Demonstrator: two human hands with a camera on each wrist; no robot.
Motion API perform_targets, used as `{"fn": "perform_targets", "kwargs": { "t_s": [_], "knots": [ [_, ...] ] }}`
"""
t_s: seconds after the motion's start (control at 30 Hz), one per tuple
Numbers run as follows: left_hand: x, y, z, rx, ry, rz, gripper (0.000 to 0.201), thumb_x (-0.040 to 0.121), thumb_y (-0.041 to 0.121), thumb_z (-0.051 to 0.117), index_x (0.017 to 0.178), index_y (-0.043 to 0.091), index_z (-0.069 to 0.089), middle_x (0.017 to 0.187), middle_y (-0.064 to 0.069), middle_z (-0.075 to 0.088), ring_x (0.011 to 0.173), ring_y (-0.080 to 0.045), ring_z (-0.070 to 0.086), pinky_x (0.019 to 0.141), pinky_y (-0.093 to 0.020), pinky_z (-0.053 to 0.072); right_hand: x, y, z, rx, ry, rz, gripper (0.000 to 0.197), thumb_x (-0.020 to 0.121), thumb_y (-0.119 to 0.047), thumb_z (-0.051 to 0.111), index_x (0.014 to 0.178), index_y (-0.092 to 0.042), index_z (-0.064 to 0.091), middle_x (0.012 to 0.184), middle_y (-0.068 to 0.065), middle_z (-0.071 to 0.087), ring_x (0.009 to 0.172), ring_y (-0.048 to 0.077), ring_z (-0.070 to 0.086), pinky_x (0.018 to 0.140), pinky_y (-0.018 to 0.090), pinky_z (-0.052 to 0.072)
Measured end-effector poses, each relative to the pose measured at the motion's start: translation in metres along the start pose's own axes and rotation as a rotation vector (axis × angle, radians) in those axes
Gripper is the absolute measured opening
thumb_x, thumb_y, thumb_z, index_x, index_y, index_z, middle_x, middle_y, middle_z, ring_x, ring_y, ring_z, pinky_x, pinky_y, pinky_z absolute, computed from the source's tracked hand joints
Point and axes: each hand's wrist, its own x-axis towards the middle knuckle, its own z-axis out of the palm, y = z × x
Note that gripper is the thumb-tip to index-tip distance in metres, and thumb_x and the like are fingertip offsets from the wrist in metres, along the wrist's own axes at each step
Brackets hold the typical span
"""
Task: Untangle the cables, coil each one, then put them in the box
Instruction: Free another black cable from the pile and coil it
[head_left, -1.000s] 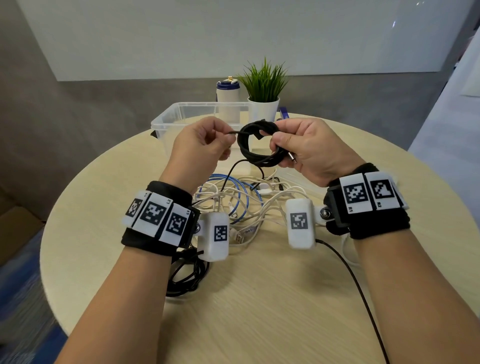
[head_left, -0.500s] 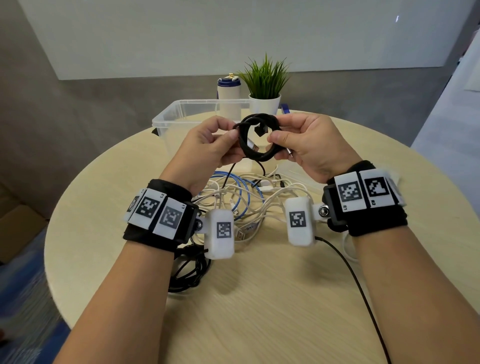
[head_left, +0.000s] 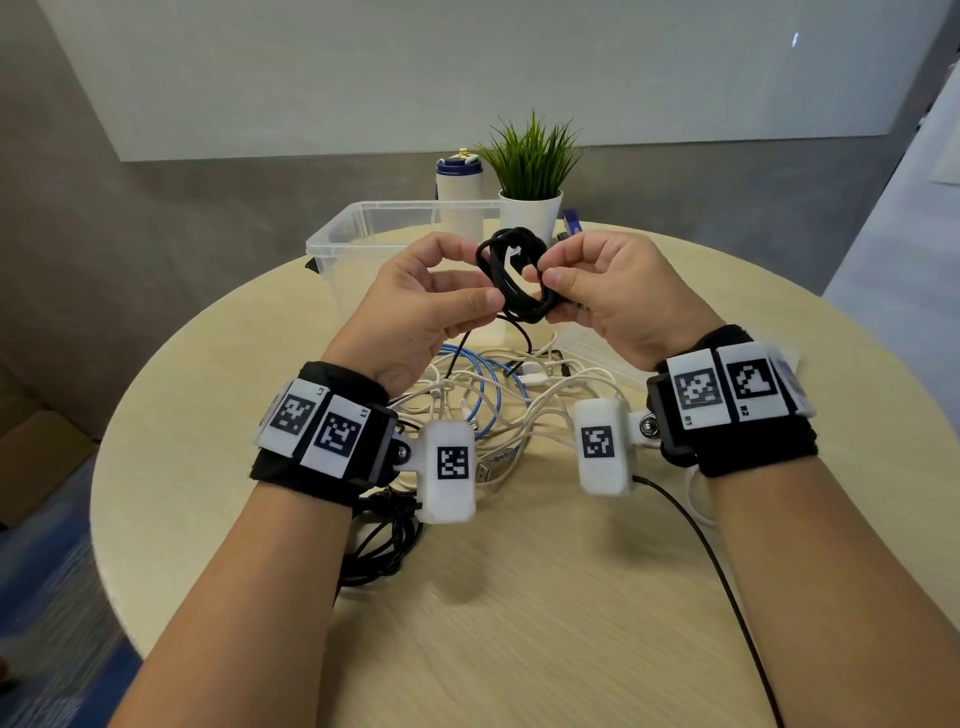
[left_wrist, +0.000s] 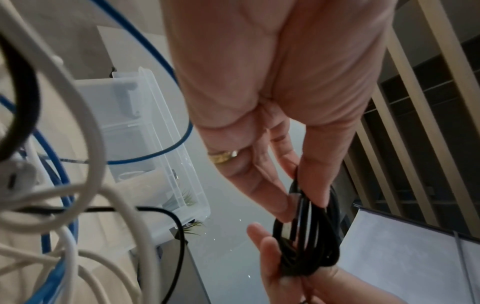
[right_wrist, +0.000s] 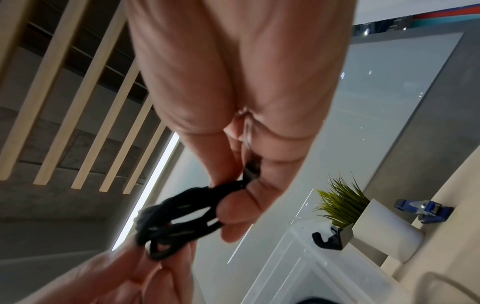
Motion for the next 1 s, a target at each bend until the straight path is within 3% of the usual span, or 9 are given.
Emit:
{"fn": "perform_targets", "kwargs": {
  "t_s": [0.07, 0.13, 0.2, 0.27, 0.37, 0.53, 0.73, 0.87, 1.0],
  "knots": [
    [0.0008, 0.0013, 0.0023, -0.021, 0.06, -0.007, 0.029, 0.079, -0.015, 0.06, 0.089, 0.012, 0.056, 0.074, -0.009, 0.071, 0.068, -0.019, 0.066, 0.067, -0.024, 0.055, -0.001, -0.0009, 0.0011, -0.045, -0.051, 0.011, 0.019, 0.094, 0.003, 0.048, 0.086, -0.008, 0.06, 0.093, 0.019, 0.062, 0.078, 0.024, 0.059, 0.063, 0.025, 0.053],
    [0.0011, 0.0021, 0.0046, -0.04, 0.102, -0.011, 0.027, 0.083, -0.014, 0.056, 0.089, 0.012, 0.053, 0.071, -0.006, 0.069, 0.064, -0.015, 0.065, 0.062, -0.021, 0.055, -0.0038, -0.0024, 0.0029, -0.052, -0.102, 0.029, 0.004, 0.09, -0.005, 0.058, 0.091, -0.008, 0.061, 0.09, 0.013, 0.064, 0.079, 0.02, 0.061, 0.069, 0.027, 0.055],
    [0.0011, 0.0021, 0.0071, -0.057, 0.122, -0.015, 0.024, 0.086, -0.012, 0.054, 0.088, 0.012, 0.051, 0.071, -0.006, 0.068, 0.061, -0.014, 0.064, 0.06, -0.02, 0.055, -0.0041, -0.0003, 0.0019, -0.105, -0.131, 0.035, 0.024, 0.073, -0.015, 0.074, 0.093, -0.011, 0.062, 0.09, 0.01, 0.069, 0.079, 0.015, 0.065, 0.077, 0.029, 0.055],
    [0.0013, 0.0012, 0.0085, -0.062, 0.138, -0.016, 0.022, 0.088, -0.01, 0.053, 0.087, 0.011, 0.05, 0.074, -0.01, 0.066, 0.058, -0.014, 0.062, 0.059, -0.02, 0.054, -0.0042, 0.0025, 0.0023, -0.162, -0.139, 0.021, 0.03, 0.067, -0.011, 0.079, 0.093, -0.012, 0.065, 0.09, 0.008, 0.071, 0.079, 0.012, 0.066, 0.08, 0.027, 0.055],
    [0.0013, 0.0001, 0.0075, -0.057, 0.126, -0.013, 0.02, 0.086, -0.008, 0.057, 0.087, 0.011, 0.052, 0.076, -0.013, 0.065, 0.059, -0.014, 0.062, 0.061, -0.021, 0.055, -0.0037, 0.0026, 0.0031, -0.199, -0.125, -0.021, 0.016, 0.075, -0.004, 0.075, 0.087, -0.013, 0.069, 0.08, 0.002, 0.069, 0.069, 0.005, 0.06, 0.071, 0.019, 0.052],
    [0.0021, -0.0027, 0.0063, 0.014, 0.124, -0.006, 0.027, 0.075, -0.01, 0.067, 0.085, 0.012, 0.055, 0.074, -0.008, 0.07, 0.068, -0.016, 0.066, 0.068, -0.025, 0.054, -0.0028, 0.0022, 0.0023, -0.204, -0.111, -0.044, 0.011, 0.077, -0.003, 0.074, 0.082, -0.012, 0.071, 0.068, -0.005, 0.068, 0.065, 0.005, 0.058, 0.068, 0.02, 0.05],
    [0.0036, -0.0048, 0.0073, 0.041, 0.159, -0.001, 0.019, 0.08, -0.009, 0.064, 0.084, 0.009, 0.059, 0.072, -0.005, 0.071, 0.066, -0.016, 0.066, 0.066, -0.024, 0.055, -0.0024, 0.0036, 0.0031, -0.22, -0.176, -0.005, 0.011, 0.089, -0.004, 0.061, 0.095, -0.01, 0.068, 0.088, 0.012, 0.068, 0.085, 0.019, 0.061, 0.08, 0.03, 0.054],
    [0.0022, -0.0034, 0.0093, 0.05, 0.169, 0.013, 0.015, 0.087, -0.007, 0.057, 0.088, 0.007, 0.062, 0.07, -0.001, 0.071, 0.061, -0.01, 0.064, 0.061, -0.019, 0.053, -0.0024, 0.0016, 0.004, -0.152, -0.113, -0.039, 0.014, 0.083, 0.003, 0.065, 0.083, -0.011, 0.064, 0.083, 0.01, 0.066, 0.084, 0.024, 0.062, 0.071, 0.026, 0.054],
    [0.0008, 0.0011, 0.0102, 0.027, 0.162, 0.02, 0.012, 0.088, -0.001, 0.059, 0.096, 0.007, 0.063, 0.075, -0.006, 0.07, 0.064, -0.012, 0.065, 0.065, -0.02, 0.055, -0.0028, 0.0027, 0.0028, -0.203, -0.088, -0.046, 0.011, 0.079, 0.002, 0.07, 0.08, -0.008, 0.066, 0.076, 0.008, 0.065, 0.07, 0.016, 0.057, 0.067, 0.025, 0.051]
  ]
}}
